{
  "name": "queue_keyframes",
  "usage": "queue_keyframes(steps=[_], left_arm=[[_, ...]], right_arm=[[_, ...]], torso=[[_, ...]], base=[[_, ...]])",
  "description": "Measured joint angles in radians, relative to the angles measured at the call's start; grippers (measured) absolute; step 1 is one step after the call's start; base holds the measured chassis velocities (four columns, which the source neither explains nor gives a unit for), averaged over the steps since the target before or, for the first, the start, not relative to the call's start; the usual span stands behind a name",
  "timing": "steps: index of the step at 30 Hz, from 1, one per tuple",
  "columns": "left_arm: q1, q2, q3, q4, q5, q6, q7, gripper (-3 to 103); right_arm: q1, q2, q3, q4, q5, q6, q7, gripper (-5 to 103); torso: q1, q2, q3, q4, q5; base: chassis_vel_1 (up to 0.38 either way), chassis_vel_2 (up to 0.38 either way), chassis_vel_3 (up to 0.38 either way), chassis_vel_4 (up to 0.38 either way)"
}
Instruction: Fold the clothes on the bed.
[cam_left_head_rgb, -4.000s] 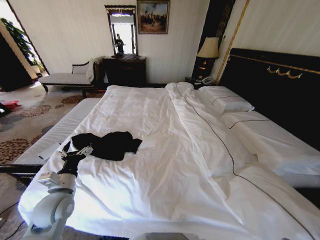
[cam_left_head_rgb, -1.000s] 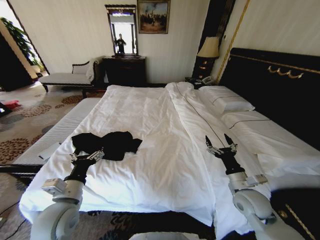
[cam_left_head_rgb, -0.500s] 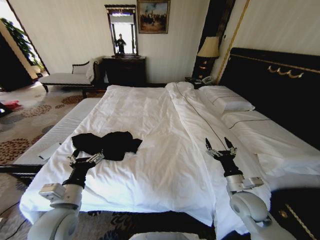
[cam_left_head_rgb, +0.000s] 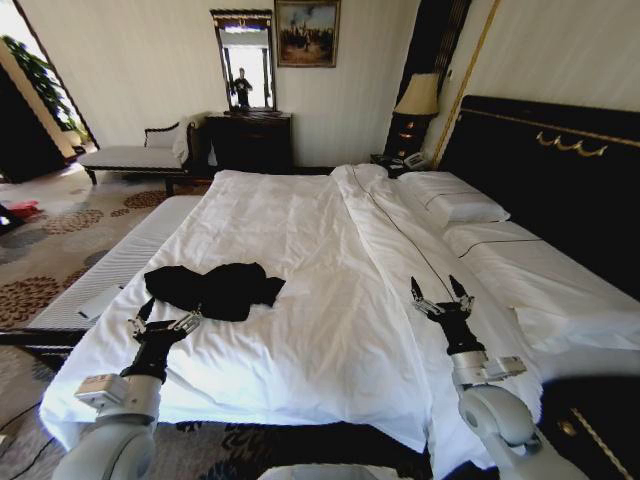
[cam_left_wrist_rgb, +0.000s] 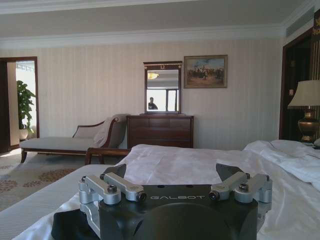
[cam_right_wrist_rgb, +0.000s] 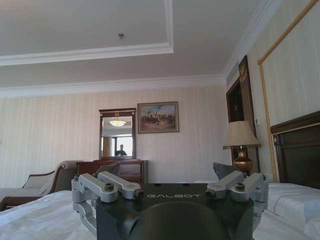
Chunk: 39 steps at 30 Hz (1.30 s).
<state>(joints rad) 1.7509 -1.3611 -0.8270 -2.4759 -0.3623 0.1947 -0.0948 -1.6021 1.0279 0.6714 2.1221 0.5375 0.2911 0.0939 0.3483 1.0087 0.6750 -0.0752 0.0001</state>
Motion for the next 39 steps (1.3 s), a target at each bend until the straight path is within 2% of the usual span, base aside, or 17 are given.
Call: queue_keyframes(steps=[13,24,39], left_arm=[[-0.002,-0.003,0.0,0.002,-0.002,-0.007,0.001,100],[-0.018,0.008,-0.001,0.031,-0.005,-0.012,0.001,100],[-0.041,0.018,0.002,0.055,-0.011,-0.013,0.001,100]], right_arm=[[0.002,-0.008,0.011,-0.001,-0.012,-0.002,0.035,100],[0.019,0.014,-0.009,-0.034,-0.022,-0.002,0.032,100],[0.029,0.003,-0.014,-0.051,-0.022,-0.002,0.028,100]], torso=[[0.0,0.0,0.0,0.0001,-0.0001],[0.0,0.0,0.0,0.0001,-0.0001],[0.0,0.0,0.0,0.0,0.0]], base=[[0.02,0.017,-0.017,-0.019],[0.031,0.067,-0.033,-0.069],[0.013,0.081,-0.005,-0.078]])
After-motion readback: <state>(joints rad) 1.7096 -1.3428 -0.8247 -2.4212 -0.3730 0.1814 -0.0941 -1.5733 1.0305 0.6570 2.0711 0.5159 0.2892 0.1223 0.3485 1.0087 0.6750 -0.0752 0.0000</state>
